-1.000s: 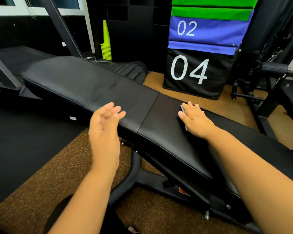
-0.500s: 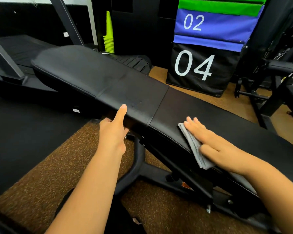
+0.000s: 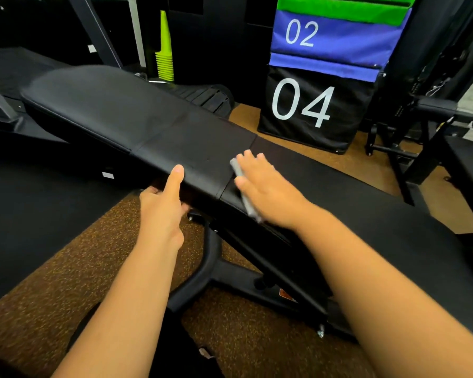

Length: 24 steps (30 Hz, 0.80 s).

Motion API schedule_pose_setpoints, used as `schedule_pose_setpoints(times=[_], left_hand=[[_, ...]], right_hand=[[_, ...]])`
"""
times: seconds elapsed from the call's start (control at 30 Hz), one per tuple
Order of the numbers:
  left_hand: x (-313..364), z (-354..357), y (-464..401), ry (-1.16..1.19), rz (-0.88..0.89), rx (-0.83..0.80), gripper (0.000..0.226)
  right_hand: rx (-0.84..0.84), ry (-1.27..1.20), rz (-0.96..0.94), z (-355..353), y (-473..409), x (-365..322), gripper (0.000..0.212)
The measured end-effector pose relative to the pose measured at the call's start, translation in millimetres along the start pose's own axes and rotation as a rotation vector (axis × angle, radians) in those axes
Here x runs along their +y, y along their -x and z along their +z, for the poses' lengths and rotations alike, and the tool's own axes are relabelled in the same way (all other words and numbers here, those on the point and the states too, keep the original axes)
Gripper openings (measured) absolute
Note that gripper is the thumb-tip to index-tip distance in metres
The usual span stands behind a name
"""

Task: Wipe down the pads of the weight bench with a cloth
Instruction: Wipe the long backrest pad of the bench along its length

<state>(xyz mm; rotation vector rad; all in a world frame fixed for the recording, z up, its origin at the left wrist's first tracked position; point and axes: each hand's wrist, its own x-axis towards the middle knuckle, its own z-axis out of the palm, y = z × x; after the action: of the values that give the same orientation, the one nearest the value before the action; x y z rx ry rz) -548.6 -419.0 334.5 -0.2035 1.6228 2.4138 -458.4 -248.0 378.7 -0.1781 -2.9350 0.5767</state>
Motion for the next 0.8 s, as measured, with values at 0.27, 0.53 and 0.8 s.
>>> schedule_pose_setpoints(times=[0.27, 0.53, 0.8], left_hand=[[-3, -3, -5, -0.12, 0.031, -0.06, 0.11], [4, -12, -18, -0.322, -0.046, -0.193, 0.119], [-1, -17, -25, -0.262, -0.047, -0.287, 0.086]], right_hand=[[-0.017, 0.061, 0.028, 4, -17, 2, 0.058], [-0.008, -0.031, 0.174, -17, -43, 64, 0.056], [-0.081, 0.049, -0.055, 1, -25, 2, 0.055]])
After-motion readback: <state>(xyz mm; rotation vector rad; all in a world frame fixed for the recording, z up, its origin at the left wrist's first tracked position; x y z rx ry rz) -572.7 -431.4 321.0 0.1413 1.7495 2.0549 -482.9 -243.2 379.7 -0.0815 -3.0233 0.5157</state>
